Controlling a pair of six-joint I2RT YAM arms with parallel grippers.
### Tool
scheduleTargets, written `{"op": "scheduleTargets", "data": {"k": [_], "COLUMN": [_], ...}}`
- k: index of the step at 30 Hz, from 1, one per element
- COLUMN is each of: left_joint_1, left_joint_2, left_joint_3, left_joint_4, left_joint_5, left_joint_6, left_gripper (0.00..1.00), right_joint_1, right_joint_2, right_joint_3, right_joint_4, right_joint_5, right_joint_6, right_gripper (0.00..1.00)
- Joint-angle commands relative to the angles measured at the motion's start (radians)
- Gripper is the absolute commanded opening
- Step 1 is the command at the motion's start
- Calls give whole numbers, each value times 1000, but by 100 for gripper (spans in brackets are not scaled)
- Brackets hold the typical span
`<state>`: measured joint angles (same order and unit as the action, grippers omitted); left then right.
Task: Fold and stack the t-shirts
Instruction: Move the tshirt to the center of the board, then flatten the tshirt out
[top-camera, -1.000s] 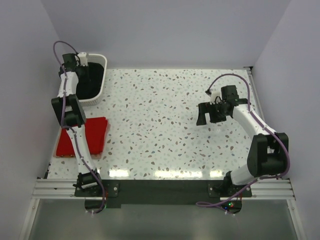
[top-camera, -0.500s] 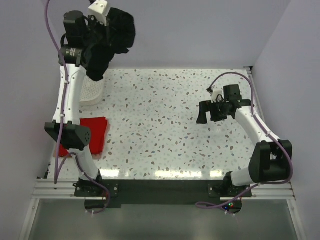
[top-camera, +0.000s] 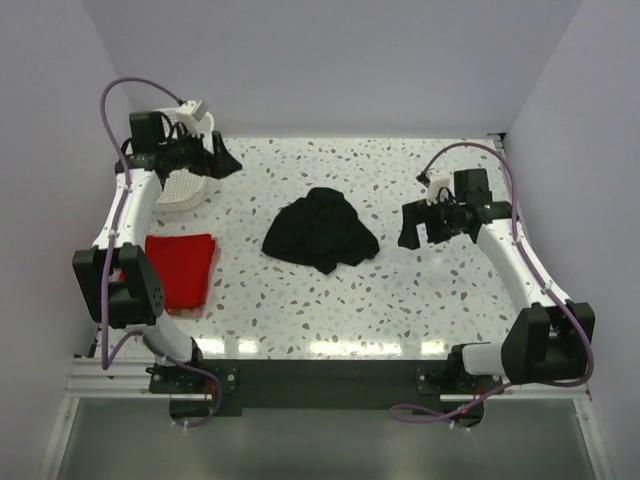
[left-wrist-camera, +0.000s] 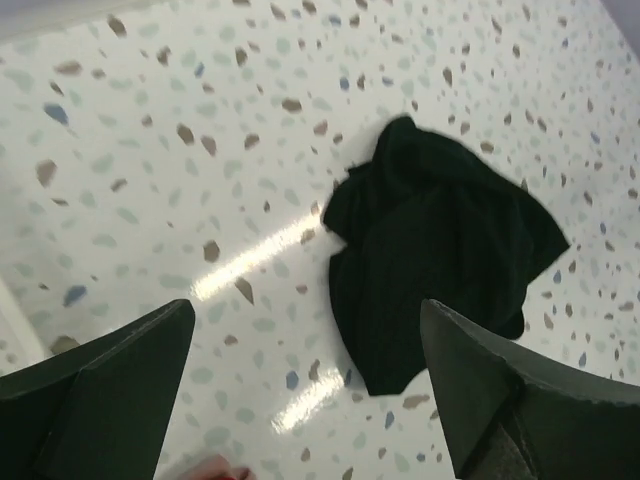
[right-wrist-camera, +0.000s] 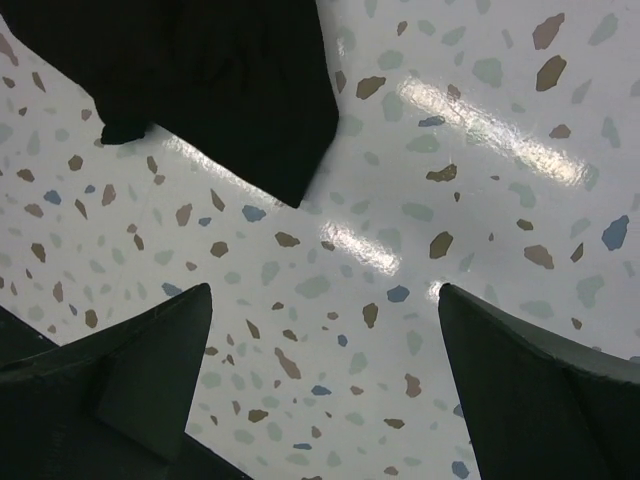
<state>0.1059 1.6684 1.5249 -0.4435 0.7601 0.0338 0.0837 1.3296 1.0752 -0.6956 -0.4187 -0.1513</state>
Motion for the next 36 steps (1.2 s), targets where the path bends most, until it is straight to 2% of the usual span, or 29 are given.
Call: {"op": "scheduleTargets", "data": {"k": [1, 2, 3, 5, 9, 13, 15, 16, 17, 19, 22, 24, 25, 27, 28, 29, 31, 32, 33, 34, 36], "left_joint_1": [-80, -96, -185, -241, -310, -319, -319, -319, -319, -319, -319, -321, -321, -321, -321, -321, -322, -319, -319, -318, -310], "left_joint_2": [-82, -90, -105, -117, -101, -68, -73, -75, -76, -64, -32, -1, 11, 60, 77, 91, 128, 139, 137, 130, 96], "left_joint_3": [-121, -147, -213, -284, -402, -457, -485, -494, -500, -517, -535, -536, -529, -494, -480, -468, -422, -402, -366, -346, -281], "left_joint_4": [-62, -86, -96, -83, -40, -35, -21, -23, -20, -32, -26, -9, 3, 9, 17, 23, 29, 26, 23, 17, 9], "left_joint_5": [43, 3, -42, -135, -200, -214, -238, -251, -266, -306, -343, -350, -347, -337, -335, -337, -350, -351, -352, -357, -376], "left_joint_6": [170, 251, 285, 333, 310, 285, 272, 267, 258, 253, 244, 224, 213, 204, 198, 198, 196, 198, 198, 202, 215], "left_gripper": [100, 100, 97, 93, 88, 84, 84, 84, 85, 88, 91, 92, 92, 88, 87, 84, 69, 61, 45, 39, 21], "right_joint_1": [-4, -5, -4, -2, 17, 94, 151, 151, 171, 185, 194, 194, 194, 194, 191, 191, 182, 162, 150, 115, 73], "right_joint_2": [42, 78, 101, 172, 308, 430, 497, 517, 543, 597, 646, 667, 680, 683, 678, 656, 622, 582, 556, 531, 453], "right_joint_3": [58, 64, 80, 103, 192, 229, 244, 252, 267, 279, 296, 313, 321, 344, 350, 359, 368, 379, 385, 391, 417], "right_joint_4": [-54, -56, -56, -56, -68, -53, -35, -32, -33, -28, -22, -25, -37, -54, -68, -74, -99, -107, -116, -133, -148], "right_joint_5": [23, 24, 24, 15, -14, 34, 52, 54, 52, 55, 52, 43, 28, 12, 3, 1, -5, -21, -29, -35, -57], "right_joint_6": [-62, -67, -67, -67, -50, -50, -50, -47, -47, -39, -34, -31, -31, -34, -37, -40, -47, -51, -59, -63, -73], "right_gripper": [99, 99, 99, 99, 98, 85, 72, 72, 67, 63, 63, 53, 42, 29, 18, 12, 0, 0, 0, 0, 0]}}
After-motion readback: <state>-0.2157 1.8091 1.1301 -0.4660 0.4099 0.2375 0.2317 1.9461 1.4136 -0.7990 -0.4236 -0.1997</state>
